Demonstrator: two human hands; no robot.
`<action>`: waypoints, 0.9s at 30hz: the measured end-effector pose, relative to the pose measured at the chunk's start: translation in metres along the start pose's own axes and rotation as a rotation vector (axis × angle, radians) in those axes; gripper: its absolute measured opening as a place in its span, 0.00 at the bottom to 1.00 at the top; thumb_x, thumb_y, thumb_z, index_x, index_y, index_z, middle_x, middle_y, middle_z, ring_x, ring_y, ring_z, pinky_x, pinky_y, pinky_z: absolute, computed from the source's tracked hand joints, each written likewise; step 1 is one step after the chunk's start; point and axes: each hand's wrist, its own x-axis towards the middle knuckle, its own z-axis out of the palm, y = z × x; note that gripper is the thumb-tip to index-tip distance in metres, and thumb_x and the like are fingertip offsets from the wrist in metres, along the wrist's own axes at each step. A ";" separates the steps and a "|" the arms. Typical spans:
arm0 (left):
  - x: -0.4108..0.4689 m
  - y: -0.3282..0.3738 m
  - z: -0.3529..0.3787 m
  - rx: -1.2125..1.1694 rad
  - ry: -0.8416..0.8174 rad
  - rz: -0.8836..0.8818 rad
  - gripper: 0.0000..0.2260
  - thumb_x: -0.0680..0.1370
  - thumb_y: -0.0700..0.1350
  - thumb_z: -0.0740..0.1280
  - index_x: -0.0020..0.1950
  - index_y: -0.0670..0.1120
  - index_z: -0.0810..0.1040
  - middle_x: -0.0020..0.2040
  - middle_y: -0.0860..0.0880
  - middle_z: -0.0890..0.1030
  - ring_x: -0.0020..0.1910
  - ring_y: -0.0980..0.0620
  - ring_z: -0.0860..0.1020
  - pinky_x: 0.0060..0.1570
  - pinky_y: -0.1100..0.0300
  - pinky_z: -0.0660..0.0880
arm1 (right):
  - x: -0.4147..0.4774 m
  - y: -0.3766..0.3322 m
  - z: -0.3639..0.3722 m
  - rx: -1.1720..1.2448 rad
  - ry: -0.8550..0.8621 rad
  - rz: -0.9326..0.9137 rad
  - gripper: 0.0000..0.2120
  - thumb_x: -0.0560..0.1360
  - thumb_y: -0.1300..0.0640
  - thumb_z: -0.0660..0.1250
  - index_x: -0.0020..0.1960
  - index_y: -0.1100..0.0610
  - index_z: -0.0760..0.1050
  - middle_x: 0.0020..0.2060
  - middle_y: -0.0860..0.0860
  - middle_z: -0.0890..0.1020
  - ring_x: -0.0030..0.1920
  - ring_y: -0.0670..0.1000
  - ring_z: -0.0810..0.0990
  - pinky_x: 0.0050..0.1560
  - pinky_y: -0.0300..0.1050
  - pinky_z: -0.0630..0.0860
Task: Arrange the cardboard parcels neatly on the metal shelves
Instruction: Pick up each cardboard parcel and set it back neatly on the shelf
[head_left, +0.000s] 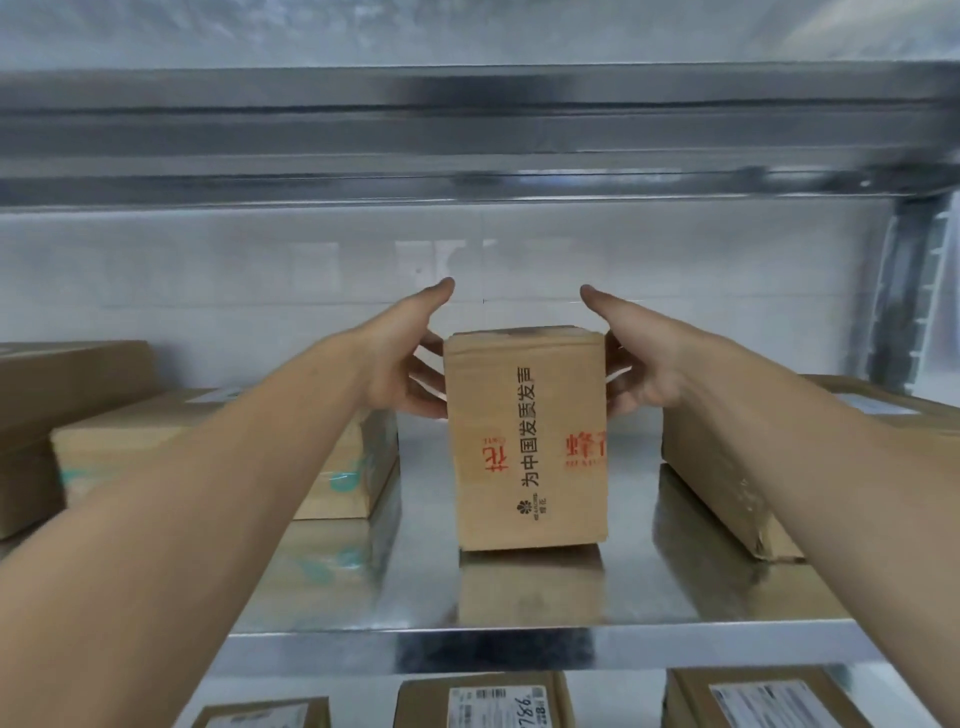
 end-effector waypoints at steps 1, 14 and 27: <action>0.000 0.003 0.002 0.040 0.011 -0.001 0.31 0.78 0.70 0.62 0.60 0.41 0.75 0.55 0.36 0.81 0.48 0.37 0.84 0.42 0.47 0.82 | 0.001 -0.001 0.001 -0.014 0.004 -0.007 0.27 0.82 0.36 0.61 0.52 0.62 0.73 0.48 0.60 0.78 0.48 0.62 0.82 0.58 0.70 0.79; 0.018 0.009 0.022 0.278 -0.005 -0.001 0.07 0.81 0.50 0.68 0.50 0.47 0.80 0.44 0.47 0.77 0.45 0.48 0.77 0.38 0.50 0.83 | 0.023 -0.007 0.006 -0.273 -0.104 0.089 0.21 0.78 0.43 0.71 0.63 0.57 0.77 0.61 0.62 0.81 0.60 0.65 0.81 0.58 0.70 0.80; 0.031 0.011 0.022 0.296 -0.028 -0.033 0.07 0.82 0.46 0.68 0.54 0.44 0.81 0.47 0.44 0.80 0.46 0.45 0.80 0.52 0.42 0.82 | 0.027 -0.013 0.009 -0.336 -0.117 0.088 0.12 0.81 0.50 0.69 0.58 0.58 0.76 0.54 0.60 0.84 0.54 0.60 0.85 0.59 0.66 0.80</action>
